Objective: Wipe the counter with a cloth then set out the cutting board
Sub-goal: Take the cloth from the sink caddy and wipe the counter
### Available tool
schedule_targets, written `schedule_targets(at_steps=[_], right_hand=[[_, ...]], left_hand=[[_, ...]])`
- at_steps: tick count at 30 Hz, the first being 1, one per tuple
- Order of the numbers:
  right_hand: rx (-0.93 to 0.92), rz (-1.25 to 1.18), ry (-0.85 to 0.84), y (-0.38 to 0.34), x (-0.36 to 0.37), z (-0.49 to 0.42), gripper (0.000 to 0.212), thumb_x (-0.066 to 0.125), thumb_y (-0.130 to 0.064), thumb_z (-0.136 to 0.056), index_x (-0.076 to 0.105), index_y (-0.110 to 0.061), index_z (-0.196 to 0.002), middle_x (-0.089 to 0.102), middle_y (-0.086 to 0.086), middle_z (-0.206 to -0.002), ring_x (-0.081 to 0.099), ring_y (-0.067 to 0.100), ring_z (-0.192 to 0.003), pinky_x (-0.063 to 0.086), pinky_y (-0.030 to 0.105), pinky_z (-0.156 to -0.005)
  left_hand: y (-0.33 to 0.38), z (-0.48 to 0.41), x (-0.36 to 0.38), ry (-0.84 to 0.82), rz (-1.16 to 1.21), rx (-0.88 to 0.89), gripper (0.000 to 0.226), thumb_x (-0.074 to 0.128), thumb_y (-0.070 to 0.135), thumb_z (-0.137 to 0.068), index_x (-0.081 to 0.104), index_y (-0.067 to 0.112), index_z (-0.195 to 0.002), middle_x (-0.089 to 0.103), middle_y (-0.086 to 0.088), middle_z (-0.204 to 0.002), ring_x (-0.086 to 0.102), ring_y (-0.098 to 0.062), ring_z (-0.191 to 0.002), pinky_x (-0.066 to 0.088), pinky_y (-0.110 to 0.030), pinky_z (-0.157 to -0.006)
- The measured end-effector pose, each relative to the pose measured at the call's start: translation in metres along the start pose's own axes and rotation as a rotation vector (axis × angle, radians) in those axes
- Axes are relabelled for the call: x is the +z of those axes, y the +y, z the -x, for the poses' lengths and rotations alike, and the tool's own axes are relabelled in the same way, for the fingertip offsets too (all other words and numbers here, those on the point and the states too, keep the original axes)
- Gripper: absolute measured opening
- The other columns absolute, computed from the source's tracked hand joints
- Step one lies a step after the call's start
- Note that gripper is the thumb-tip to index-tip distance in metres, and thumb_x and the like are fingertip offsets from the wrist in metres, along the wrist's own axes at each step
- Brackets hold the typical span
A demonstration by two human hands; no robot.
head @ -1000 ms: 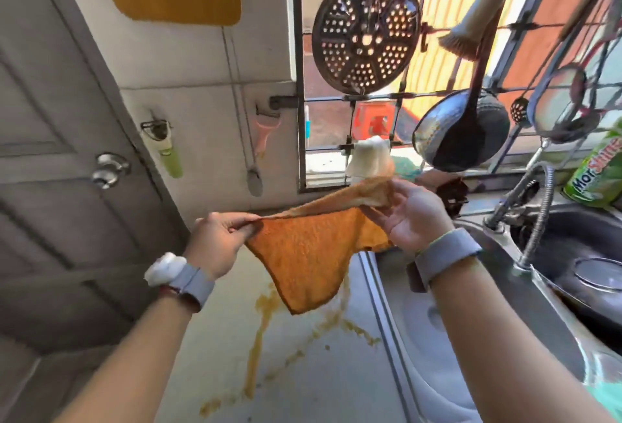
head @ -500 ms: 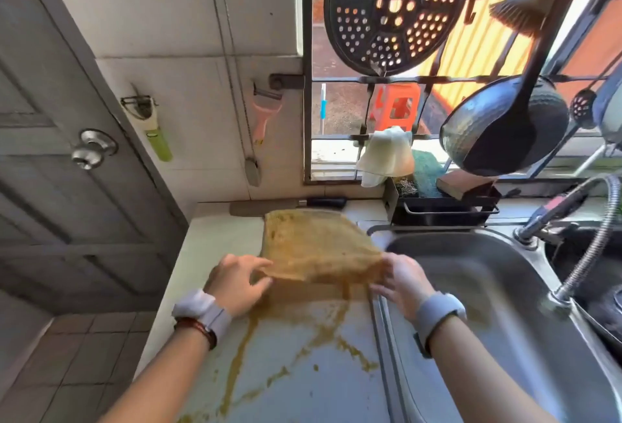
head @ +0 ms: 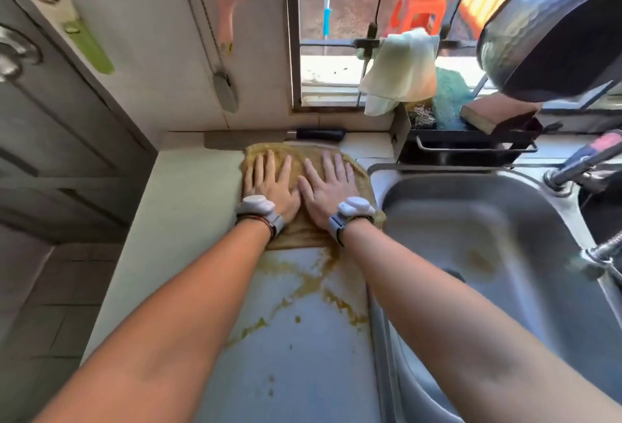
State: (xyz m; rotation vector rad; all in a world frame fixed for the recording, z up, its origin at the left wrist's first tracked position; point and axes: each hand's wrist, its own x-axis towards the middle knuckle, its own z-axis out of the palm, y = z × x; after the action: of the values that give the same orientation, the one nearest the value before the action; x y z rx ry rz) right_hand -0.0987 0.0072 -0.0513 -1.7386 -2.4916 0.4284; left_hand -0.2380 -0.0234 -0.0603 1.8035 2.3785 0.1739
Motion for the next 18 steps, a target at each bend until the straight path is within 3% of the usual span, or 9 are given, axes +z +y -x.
schedule_targets(at_steps=[4,9,18], right_hand=[[0.024,0.016,0.02,-0.001,0.005,0.015,0.068,0.004,-0.064,-0.093,0.017,-0.038,-0.154,0.006,0.006,-0.167,-0.002,0.029,-0.152,-0.007,0.045,-0.12],[0.031,0.014,-0.009,-0.008,0.006,0.075,0.067,0.002,-0.063,-0.094,0.007,-0.036,-0.155,-0.003,0.007,-0.167,-0.009,0.029,-0.152,-0.005,0.047,-0.123],[0.189,0.013,0.011,-0.048,0.028,0.255,0.06,0.021,-0.054,-0.1,0.003,-0.039,-0.155,-0.007,0.003,-0.167,-0.009,0.021,-0.152,-0.005,0.038,-0.121]], left_hand=[[-0.002,0.013,0.0,0.026,-0.023,0.043,0.069,0.023,0.055,-0.09,0.023,0.031,-0.154,0.021,-0.011,-0.164,0.016,-0.031,-0.152,0.008,-0.048,-0.125],[0.0,0.075,-0.006,0.016,-0.012,0.103,0.062,0.024,0.048,-0.094,0.021,0.035,-0.154,0.017,-0.009,-0.166,0.013,-0.027,-0.153,0.01,-0.046,-0.125],[-0.021,0.241,-0.012,-0.062,0.026,0.324,0.06,0.025,0.044,-0.095,0.019,0.039,-0.154,0.016,-0.01,-0.166,0.012,-0.03,-0.153,0.013,-0.049,-0.124]])
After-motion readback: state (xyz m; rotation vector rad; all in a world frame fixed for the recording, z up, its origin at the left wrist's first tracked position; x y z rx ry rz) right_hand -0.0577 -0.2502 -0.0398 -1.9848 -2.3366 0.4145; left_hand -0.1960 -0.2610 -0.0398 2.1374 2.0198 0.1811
